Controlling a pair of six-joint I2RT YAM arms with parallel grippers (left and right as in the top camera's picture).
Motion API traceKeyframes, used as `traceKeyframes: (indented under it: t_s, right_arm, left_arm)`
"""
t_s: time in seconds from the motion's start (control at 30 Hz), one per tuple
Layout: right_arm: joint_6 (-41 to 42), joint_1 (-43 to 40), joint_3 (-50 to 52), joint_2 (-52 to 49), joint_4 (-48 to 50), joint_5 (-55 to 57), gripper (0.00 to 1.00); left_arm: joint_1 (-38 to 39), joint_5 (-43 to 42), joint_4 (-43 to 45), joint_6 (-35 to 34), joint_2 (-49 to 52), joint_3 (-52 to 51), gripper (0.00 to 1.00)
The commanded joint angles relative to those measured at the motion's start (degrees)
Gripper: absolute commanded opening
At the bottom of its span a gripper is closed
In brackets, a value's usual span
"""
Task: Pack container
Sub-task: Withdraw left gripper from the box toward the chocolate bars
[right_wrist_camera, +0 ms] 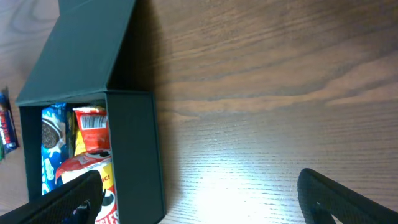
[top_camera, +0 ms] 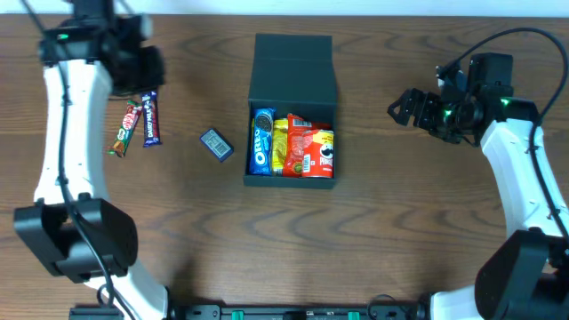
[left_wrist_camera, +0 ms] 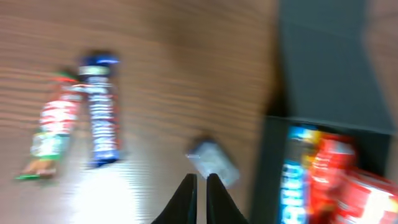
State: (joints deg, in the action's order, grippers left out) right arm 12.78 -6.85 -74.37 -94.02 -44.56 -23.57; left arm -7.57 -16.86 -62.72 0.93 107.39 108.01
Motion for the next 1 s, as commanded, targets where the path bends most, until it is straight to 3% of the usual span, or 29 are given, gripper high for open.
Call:
traceKeyframes:
  t_s: [0.0,0.2,0.5,0.6,0.77,0.97]
  right_arm:
    - [-0.6,-0.2,-0.9,0.8,0.1,-0.5,0.99]
    - [-0.6,-0.2,-0.9,0.8,0.3,-0.4,0.99]
    - [-0.6,-0.2,-0.9,0.8,0.5,-0.4,0.99]
    - [-0.6,-0.2,-0.9,0.8,0.5,-0.4,0.99]
    - [-0.6,-0.2,-0.9,0.8,0.4,-0.4,0.99]
    - [-0.6,-0.2,-0.9,0.8,0.4,-0.4,0.99]
  left_arm:
    - [-2.8,7.7,-0.4,5.8,0.9,-1.2,0.09]
    - [-5.3,13.3,2.6,7.2,1.3,-6.9,0.23]
    - [-5.3,14.5,12.7,11.7,1.3,-20.8,0.43]
    - [-5.3,14.6,16.2,12.0,1.3,-24.0,0.60]
    - [-5.3,14.5,22.5,11.9,1.3,-28.4,0.69]
    - [-5.3,14.3,29.0,9.2,1.3,-32.7,0.70]
